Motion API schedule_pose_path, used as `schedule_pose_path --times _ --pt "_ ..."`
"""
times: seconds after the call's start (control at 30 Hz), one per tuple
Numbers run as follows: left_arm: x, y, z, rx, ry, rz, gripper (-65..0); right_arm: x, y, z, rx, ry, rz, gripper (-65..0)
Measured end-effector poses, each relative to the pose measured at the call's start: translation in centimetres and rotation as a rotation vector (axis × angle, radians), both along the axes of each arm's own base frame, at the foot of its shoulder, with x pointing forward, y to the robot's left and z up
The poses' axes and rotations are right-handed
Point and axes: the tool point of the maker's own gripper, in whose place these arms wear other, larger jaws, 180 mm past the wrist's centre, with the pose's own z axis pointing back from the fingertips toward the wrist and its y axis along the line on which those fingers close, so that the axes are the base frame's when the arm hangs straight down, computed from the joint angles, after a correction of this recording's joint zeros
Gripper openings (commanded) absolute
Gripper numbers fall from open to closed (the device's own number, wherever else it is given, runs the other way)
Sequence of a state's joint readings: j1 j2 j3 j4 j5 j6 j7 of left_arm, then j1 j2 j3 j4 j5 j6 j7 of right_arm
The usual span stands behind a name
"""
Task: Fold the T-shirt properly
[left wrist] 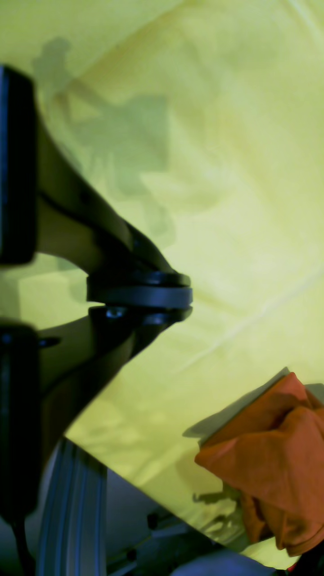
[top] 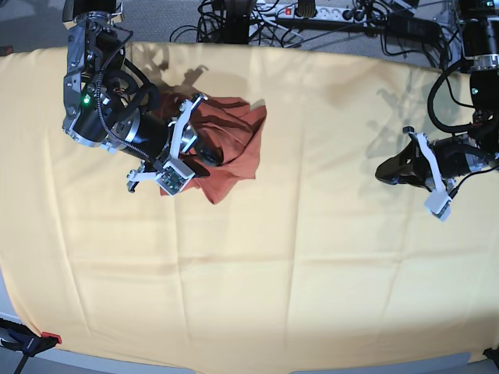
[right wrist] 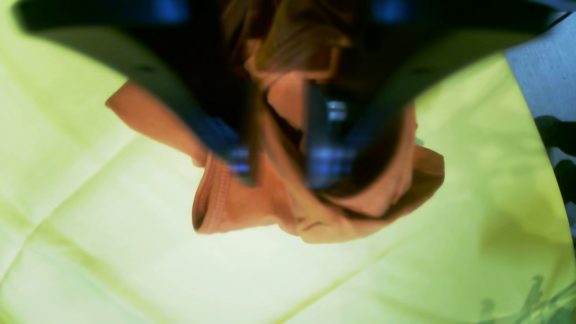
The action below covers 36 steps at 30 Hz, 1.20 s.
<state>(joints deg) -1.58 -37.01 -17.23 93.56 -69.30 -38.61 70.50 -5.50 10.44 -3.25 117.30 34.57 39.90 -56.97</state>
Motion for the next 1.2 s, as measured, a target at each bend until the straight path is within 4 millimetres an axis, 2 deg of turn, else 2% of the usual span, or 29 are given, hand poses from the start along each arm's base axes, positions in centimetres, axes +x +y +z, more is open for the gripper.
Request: schedule_pose_path --times 0.03,0.23,0.6,0.67,0.77,0.8,1.03,1.13,1.2 --pt "0.0 -0.1 0.1 -0.007 -0.001 -0.001 -65.0 0.0 0.2 0.2 0.014 -0.001 0.005 -65.0" --pt "0.0 -0.2 0.2 -0.014 -0.002 -0.003 -65.0 0.3 2.7 2.5 0.157 -0.038 0.021 -65.0" --pt "0.0 -0.2 0.2 -0.014 -0.002 -0.003 -65.0 -0.1 8.0 3.8 0.104 -0.121 0.158 -64.7" --pt "0.0 -0.2 0.2 -0.014 -0.002 -0.003 -65.0 0.1 8.7 4.2 0.090 -0.147 0.179 -51.5" --pt "0.0 -0.2 0.2 -0.014 -0.002 -0.003 -65.0 0.8 8.8 4.8 0.076 -0.175 0.173 -26.4" --pt "0.0 -0.2 0.2 -0.013 -0.002 -0.003 -65.0 1.1 8.7 5.0 0.077 -0.176 0.159 -22.1" --pt "0.0 -0.2 0.2 -0.013 -0.001 -0.003 -65.0 2.1 8.4 5.7 0.051 -0.199 0.154 -21.3" --pt "0.0 -0.1 0.1 -0.007 -0.001 -0.002 -65.0 2.1 7.6 5.4 0.020 -0.186 0.137 -21.3" --pt "0.0 0.0 0.0 0.003 0.000 0.000 -65.0 2.3 7.1 6.2 0.028 -0.206 0.116 -21.3"
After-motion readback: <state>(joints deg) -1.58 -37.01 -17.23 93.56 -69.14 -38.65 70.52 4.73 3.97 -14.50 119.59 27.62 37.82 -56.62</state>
